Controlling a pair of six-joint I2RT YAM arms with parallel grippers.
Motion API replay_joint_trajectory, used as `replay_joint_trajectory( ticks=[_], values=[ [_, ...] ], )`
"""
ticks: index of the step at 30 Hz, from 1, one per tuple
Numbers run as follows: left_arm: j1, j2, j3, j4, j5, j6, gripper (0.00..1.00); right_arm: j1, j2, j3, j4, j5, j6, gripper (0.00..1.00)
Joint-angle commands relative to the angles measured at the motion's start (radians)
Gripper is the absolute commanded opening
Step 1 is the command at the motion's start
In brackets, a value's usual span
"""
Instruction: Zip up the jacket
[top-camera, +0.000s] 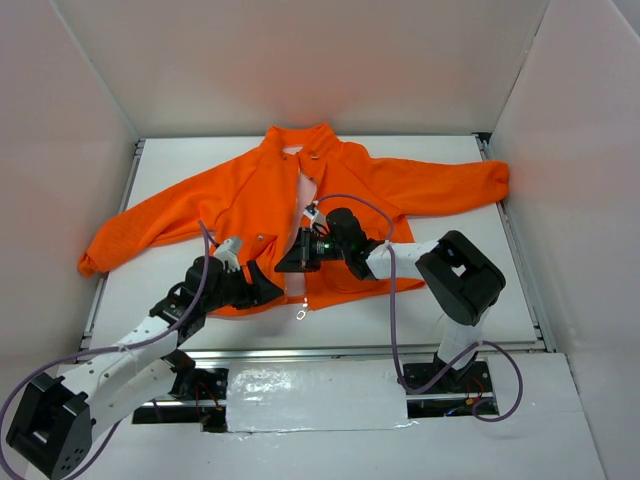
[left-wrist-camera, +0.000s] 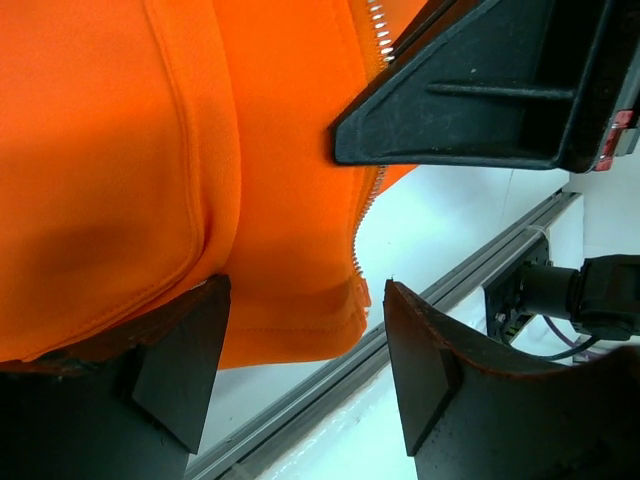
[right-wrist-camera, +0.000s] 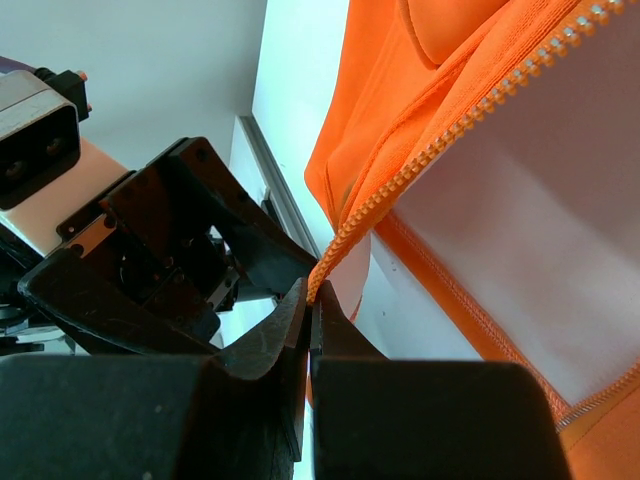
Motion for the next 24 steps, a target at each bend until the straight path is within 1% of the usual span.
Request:
replay_joint_trajectory(
  ticks=[1, 3, 4, 6, 7, 8, 12, 13, 20, 24],
  values=[
    [-0.006, 0.007, -0.004, 0.101, 0.025, -0.008, 0.75, 0.003, -0.010, 0.004, 0.050, -0.029, -0.006, 0.00],
    [-0.008, 0.007, -0.004, 0.106, 0.028, -0.010, 0.74, 0.003, -0.008, 0.005, 0.050, -0.029, -0.005, 0.00],
    [-0.008, 0.012, -0.004, 0.109, 0.030, -0.010, 0.71, 0.003, -0.008, 0.007, 0.049, -0.029, -0.003, 0.00],
    [-0.009, 0.019, -0.004, 0.112, 0.030, -0.008, 0.69, 0.003, -0.006, 0.008, 0.047, -0.029, -0.005, 0.00],
    [-0.009, 0.033, -0.006, 0.120, 0.030, -0.010, 0.65, 0.003, -0.006, 0.008, 0.046, -0.028, -0.005, 0.00],
    [-0.008, 0.039, -0.009, 0.134, 0.033, -0.012, 0.64, 0.005, -0.006, 0.010, 0.044, -0.028, -0.003, 0.00],
    [-0.011, 0.072, -0.027, 0.174, 0.043, -0.018, 0.53, 0.003, -0.008, 0.011, 0.039, -0.026, -0.005, 0.00],
    [-0.012, 0.079, -0.029, 0.178, 0.045, -0.018, 0.52, 0.005, -0.008, 0.013, 0.038, -0.026, -0.006, 0.00],
    [-0.015, 0.073, -0.035, 0.191, 0.043, -0.019, 0.54, 0.005, 0.006, 0.019, 0.035, -0.022, 0.000, 0.00],
    [-0.020, 0.069, -0.043, 0.195, 0.048, -0.027, 0.64, 0.005, 0.017, 0.022, 0.035, -0.014, 0.004, 0.00]
  ],
)
